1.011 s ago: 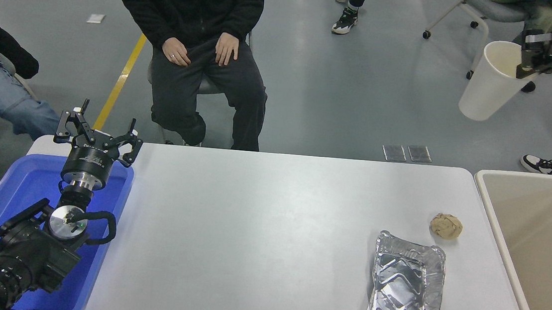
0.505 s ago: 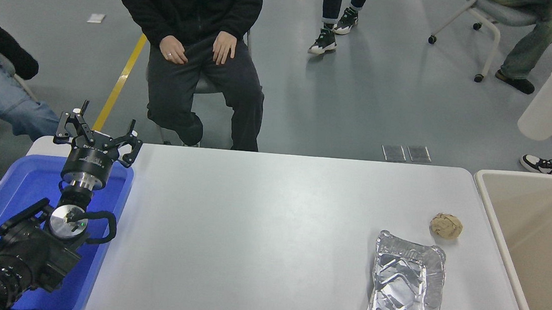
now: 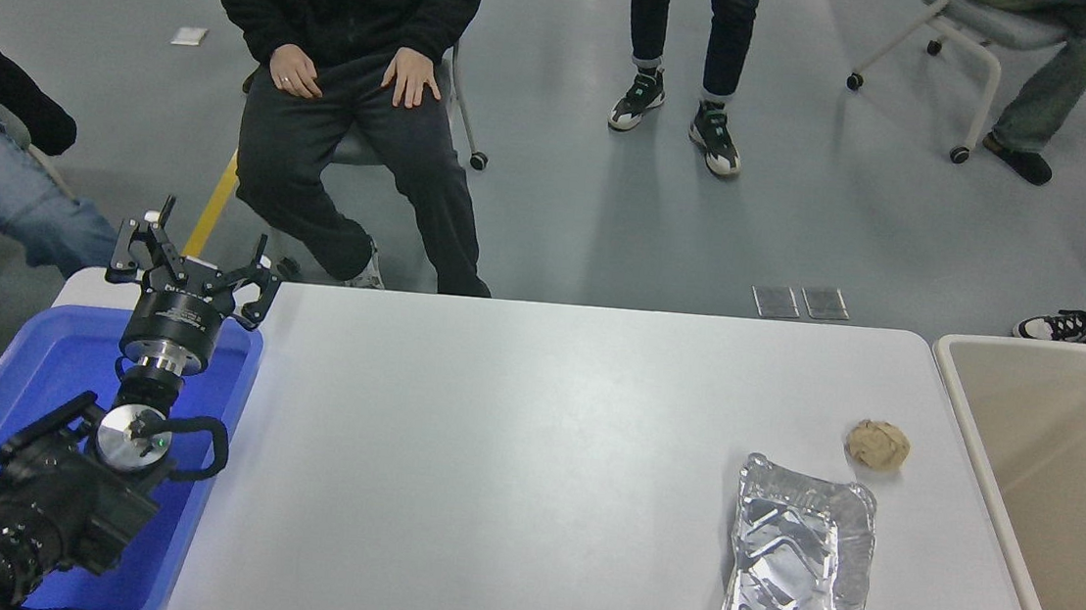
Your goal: Pick up paper cup place in dustbin
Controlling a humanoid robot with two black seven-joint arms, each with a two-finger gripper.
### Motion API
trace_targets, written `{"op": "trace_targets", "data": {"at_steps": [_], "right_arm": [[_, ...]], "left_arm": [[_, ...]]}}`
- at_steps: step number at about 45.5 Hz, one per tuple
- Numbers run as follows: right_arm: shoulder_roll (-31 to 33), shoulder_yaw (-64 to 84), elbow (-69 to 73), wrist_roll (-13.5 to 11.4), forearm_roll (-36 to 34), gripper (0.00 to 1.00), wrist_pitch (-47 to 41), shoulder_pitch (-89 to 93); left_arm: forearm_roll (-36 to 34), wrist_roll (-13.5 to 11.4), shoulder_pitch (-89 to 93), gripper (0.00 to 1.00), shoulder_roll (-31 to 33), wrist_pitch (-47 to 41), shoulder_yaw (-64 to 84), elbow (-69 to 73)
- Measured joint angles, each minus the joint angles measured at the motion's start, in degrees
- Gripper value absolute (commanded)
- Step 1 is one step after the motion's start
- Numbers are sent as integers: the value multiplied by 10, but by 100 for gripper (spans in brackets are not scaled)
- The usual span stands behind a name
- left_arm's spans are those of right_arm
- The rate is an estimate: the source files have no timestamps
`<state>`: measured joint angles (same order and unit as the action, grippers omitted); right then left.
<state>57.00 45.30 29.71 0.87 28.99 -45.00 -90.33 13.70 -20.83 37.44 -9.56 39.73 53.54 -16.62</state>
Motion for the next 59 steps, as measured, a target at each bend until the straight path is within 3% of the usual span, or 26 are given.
{"op": "trace_targets", "data": {"at_steps": [13,34,59], "right_arm": [[10,-109,-42,0,-11,0,33,152],[-43,-249,-66,0,-37,0,231,352],[-186,-345,-148,2,-145,0,439,504]], "left_arm": [[0,0,0,99,0,0,0,0],[0,0,0,99,0,0,0,0],[0,0,0,99,0,0,0,0]]}}
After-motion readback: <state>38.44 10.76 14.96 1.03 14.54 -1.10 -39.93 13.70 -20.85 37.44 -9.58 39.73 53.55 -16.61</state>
